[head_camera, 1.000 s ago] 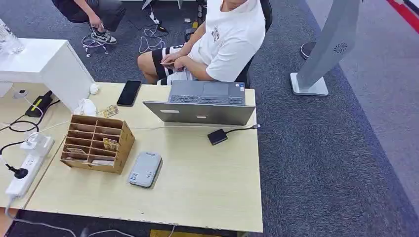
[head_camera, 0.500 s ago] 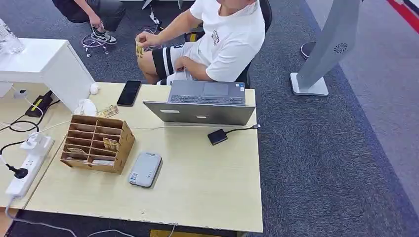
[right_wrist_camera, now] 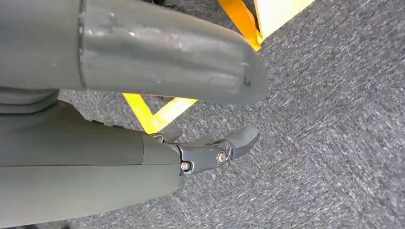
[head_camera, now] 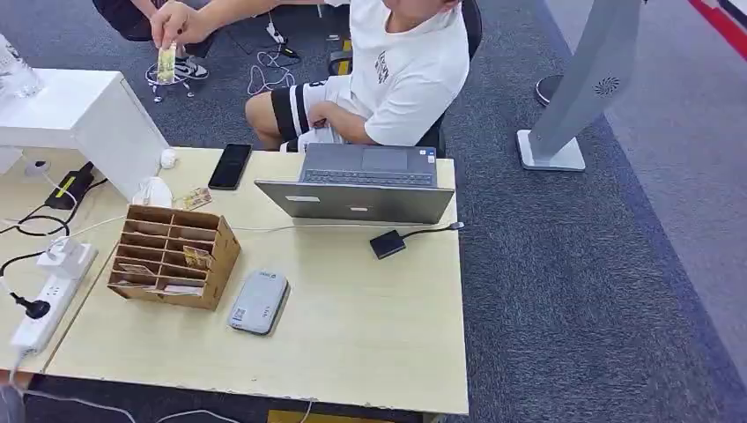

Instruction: Pass the card to the sensor for recognition and then transmit it.

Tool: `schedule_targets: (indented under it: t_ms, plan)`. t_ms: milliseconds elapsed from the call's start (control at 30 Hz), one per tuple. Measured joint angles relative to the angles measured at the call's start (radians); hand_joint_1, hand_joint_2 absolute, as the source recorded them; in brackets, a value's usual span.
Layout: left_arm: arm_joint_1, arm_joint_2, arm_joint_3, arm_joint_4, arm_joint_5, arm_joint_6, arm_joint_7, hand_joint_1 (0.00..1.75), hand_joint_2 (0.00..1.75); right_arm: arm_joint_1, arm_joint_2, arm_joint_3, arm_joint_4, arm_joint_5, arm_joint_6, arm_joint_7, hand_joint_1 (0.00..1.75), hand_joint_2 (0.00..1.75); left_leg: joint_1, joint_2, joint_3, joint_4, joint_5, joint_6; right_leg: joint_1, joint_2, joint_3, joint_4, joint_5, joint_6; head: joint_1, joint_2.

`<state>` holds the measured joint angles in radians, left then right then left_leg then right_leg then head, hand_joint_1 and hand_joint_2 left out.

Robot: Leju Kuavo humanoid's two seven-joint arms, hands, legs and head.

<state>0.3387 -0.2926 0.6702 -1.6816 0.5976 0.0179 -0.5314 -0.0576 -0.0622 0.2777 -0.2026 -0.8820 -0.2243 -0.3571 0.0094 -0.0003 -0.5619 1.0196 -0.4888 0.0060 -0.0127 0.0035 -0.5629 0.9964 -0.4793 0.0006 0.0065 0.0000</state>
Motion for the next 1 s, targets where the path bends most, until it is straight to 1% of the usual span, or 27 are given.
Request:
schedule_targets:
  t_ms: [167,333,467,567,733,1000]
  plan:
    - [-0.026,0.022,-0.039,-0.069,-0.167,0.034,-0.004,0.0,1.75,-0.011,0.0,0.023,0.002,0.006,-0.001,0.002,0.0,0.0,0.0,0.0,0.0,0.0,0.0,0.0,0.0,0.0,0.0,0.0,0.0,0.0,0.0,0.0]
    - [-0.045,0.061,-0.097,-0.129,-0.328,0.089,-0.005,0.0,1.75,-0.022,0.002,0.045,0.002,0.024,-0.01,0.01,0.0,0.0,0.0,0.0,0.0,0.0,0.0,0.0,0.0,0.0,0.0,0.0,0.0,0.0,0.0,0.0]
    - [-0.071,0.094,-0.143,-0.148,-0.457,0.14,0.0,0.0,1.75,-0.029,0.008,0.059,0.002,0.036,-0.011,0.017,0.0,0.0,0.0,0.0,0.0,0.0,0.0,0.0,0.0,0.0,0.0,0.0,0.0,0.0,0.0,0.0]
    - [-0.099,0.121,-0.182,-0.149,-0.552,0.173,0.023,0.0,1.75,-0.034,0.014,0.072,0.002,0.045,-0.011,0.022,0.0,0.0,0.0,0.0,0.0,0.0,0.0,0.0,0.0,0.0,0.0,0.0,0.0,0.0,0.0,0.0]
    - [-0.152,0.168,-0.241,-0.146,-0.709,0.214,0.082,0.0,1.75,-0.043,0.026,0.087,0.002,0.064,-0.011,0.033,0.0,0.0,0.0,0.0,0.0,0.0,0.0,0.0,0.0,0.0,0.0,0.0,0.0,0.0,0.0,0.0]
    - [-0.247,0.25,-0.335,-0.116,-0.943,0.253,0.184,0.0,1.75,-0.057,0.045,0.106,0.002,0.098,-0.009,0.052,0.0,0.0,0.0,0.0,0.0,0.0,0.0,0.0,0.0,0.0,0.0,0.0,0.0,0.0,0.0,0.0]
